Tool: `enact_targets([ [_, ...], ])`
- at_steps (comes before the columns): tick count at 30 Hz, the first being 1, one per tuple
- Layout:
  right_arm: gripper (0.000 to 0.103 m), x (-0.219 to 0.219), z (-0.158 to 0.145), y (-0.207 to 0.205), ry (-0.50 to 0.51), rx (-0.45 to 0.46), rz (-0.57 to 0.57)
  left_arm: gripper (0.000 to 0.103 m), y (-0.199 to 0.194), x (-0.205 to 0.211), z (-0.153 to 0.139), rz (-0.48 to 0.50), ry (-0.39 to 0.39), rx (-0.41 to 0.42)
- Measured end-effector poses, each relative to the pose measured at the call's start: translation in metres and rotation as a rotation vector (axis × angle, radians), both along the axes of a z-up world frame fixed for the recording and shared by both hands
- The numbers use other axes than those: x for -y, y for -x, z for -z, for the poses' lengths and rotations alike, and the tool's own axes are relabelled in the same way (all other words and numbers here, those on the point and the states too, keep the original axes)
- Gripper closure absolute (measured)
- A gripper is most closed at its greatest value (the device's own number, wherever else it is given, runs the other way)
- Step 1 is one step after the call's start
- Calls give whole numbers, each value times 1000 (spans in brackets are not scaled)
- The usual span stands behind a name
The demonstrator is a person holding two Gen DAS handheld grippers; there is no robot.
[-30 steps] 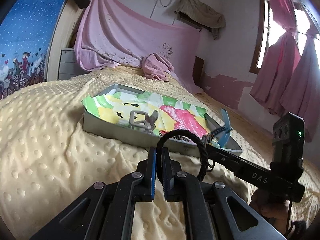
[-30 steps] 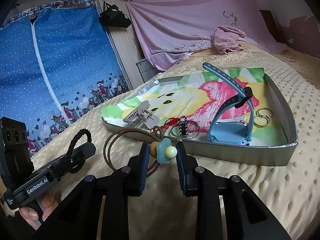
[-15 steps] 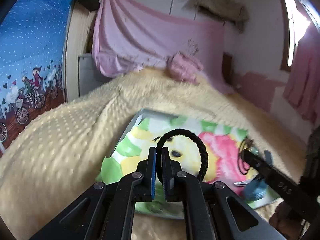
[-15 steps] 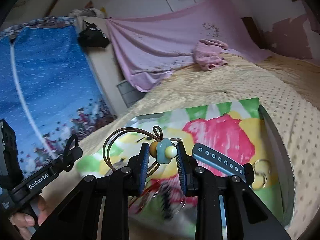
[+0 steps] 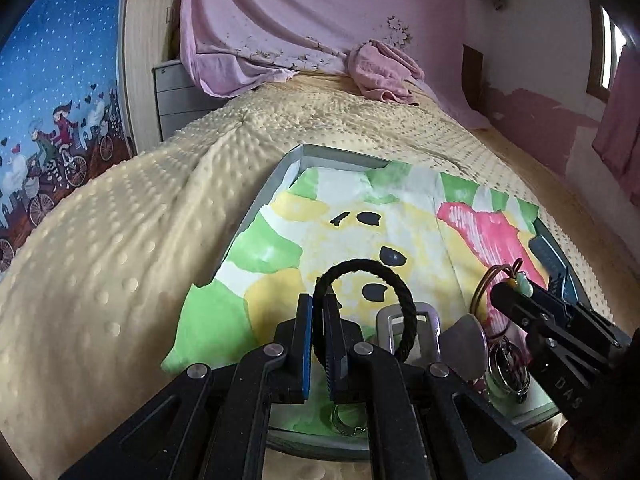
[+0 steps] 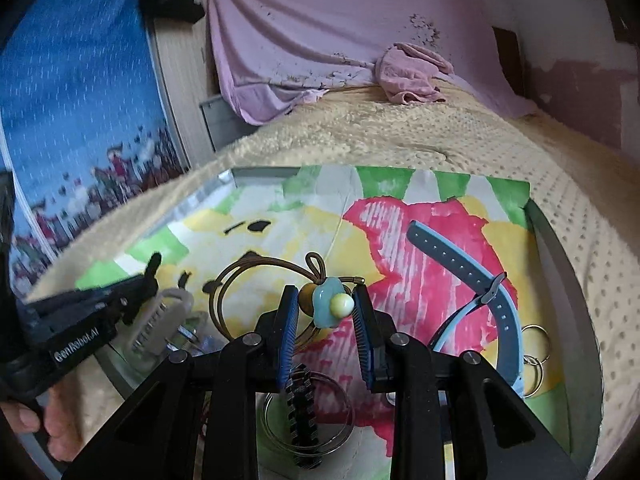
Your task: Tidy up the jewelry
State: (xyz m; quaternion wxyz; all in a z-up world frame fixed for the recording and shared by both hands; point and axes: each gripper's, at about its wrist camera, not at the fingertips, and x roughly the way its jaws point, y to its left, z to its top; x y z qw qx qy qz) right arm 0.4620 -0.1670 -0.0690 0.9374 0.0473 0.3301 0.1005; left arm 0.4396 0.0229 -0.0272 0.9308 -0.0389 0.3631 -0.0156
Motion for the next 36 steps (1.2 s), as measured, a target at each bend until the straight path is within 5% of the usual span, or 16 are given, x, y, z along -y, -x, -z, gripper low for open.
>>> enact_targets([
  [6,76,0,-4,1,29,2,-3,97,-1,2,0,6,-10,-6],
  [10,65,-3,-5,4,40,9,-18,92,0,3,0,20,-4,-2],
  [15,63,-2,-6,9,36,20,-16,49,13,0,-7,-8,-6,60],
  [18,62,5,-8,15,12,42,1,49,20,-6,-13,-29,16,101],
  [22,56,16,-16,28,-37,114,30,43,33,-10,-21,-51,36,164],
  [24,53,21,-22,38,-57,168,48,27,41,-11,-25,-63,33,202],
  [33,31,37,-52,97,-90,429,112,3,91,-15,-45,-94,53,402],
  [36,25,36,-61,115,-81,489,125,1,108,-17,-49,-103,66,448],
])
